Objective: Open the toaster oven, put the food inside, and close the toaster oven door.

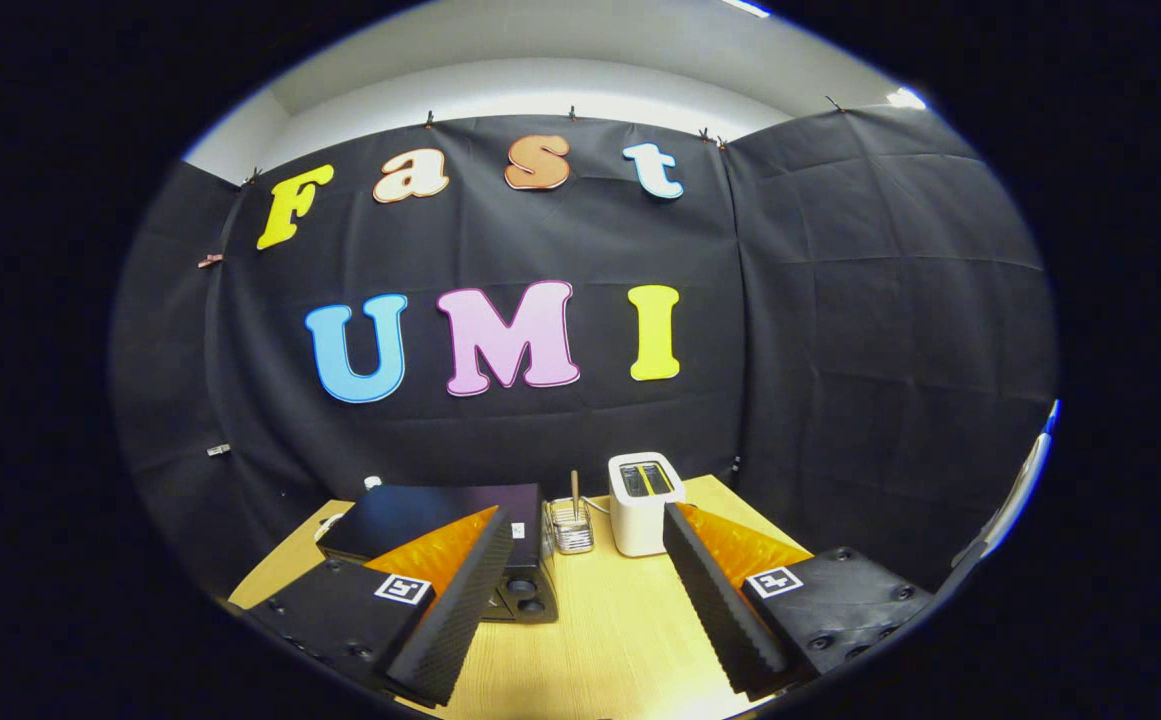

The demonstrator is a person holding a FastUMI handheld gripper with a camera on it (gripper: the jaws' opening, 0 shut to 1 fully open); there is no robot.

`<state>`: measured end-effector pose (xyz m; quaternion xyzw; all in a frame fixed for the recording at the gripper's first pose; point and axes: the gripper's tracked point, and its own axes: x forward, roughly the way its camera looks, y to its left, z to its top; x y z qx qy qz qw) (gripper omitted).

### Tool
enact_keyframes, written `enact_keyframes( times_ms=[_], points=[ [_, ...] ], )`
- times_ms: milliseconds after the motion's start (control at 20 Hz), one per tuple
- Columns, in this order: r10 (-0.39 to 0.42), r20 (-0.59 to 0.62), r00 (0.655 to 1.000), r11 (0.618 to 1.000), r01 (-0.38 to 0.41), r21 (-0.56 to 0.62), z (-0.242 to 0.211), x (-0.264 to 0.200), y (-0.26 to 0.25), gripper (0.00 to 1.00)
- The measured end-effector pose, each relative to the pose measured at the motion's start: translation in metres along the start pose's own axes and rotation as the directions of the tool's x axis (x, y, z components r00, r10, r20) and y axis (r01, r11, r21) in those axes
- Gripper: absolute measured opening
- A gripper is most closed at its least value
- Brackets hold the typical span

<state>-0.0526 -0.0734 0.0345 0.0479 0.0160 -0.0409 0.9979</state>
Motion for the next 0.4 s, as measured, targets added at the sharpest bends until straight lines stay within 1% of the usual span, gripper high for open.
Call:
enact_keyframes(
  times_ms=[400],
  points=[
    [0.062,0.005,0.998,0.998,-0.062,-0.032,-0.005,0.007,0.03,0.98]
  ],
)
